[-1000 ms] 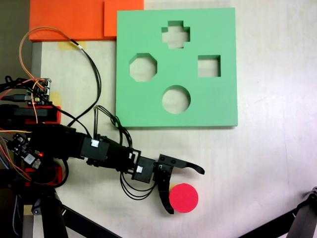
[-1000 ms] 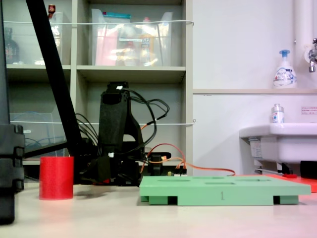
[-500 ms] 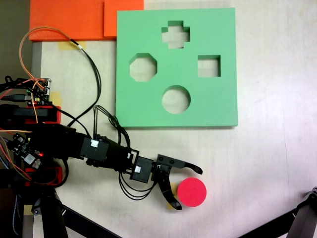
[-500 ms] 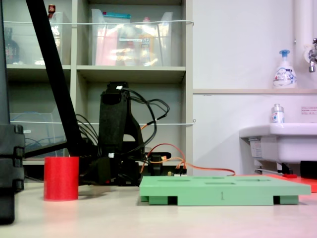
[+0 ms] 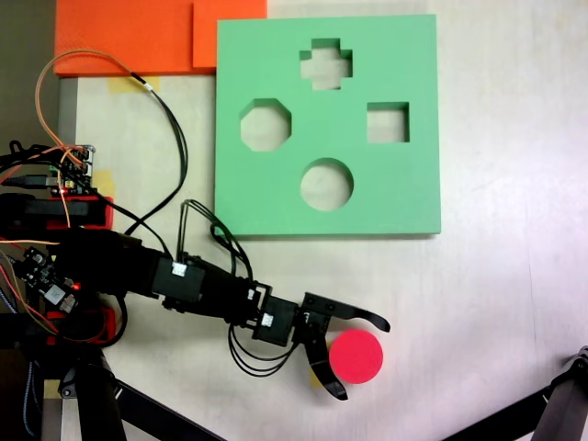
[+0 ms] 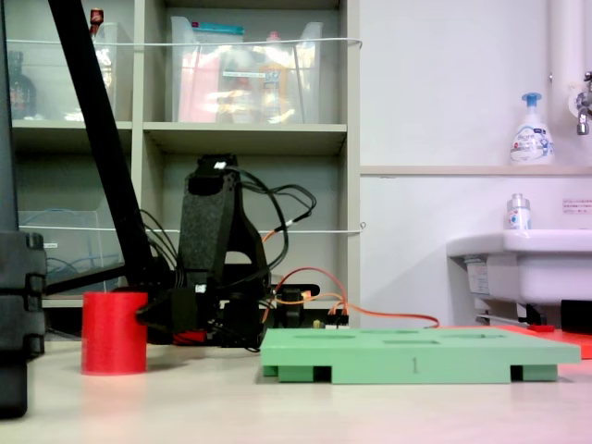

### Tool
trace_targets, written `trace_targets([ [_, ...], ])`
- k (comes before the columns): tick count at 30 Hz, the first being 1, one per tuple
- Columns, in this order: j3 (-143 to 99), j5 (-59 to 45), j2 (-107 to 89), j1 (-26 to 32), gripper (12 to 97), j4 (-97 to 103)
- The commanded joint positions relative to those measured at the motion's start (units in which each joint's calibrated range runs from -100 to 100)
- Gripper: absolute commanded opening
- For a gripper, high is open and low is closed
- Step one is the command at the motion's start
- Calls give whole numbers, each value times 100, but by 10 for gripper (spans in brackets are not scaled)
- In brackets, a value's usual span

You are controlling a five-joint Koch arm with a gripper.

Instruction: Put the cylinder block into the corresponding hole

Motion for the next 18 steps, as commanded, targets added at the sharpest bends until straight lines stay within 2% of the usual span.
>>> trace_targets([
  [1,248,0,8,5,706,-44],
  [4,297,0,8,39,697,-236],
  [8,267,0,-20,73,615,-236],
  [13,-12,-5,-258,98,472,-101],
  [18,-371,-5,-705,98,393,-92],
])
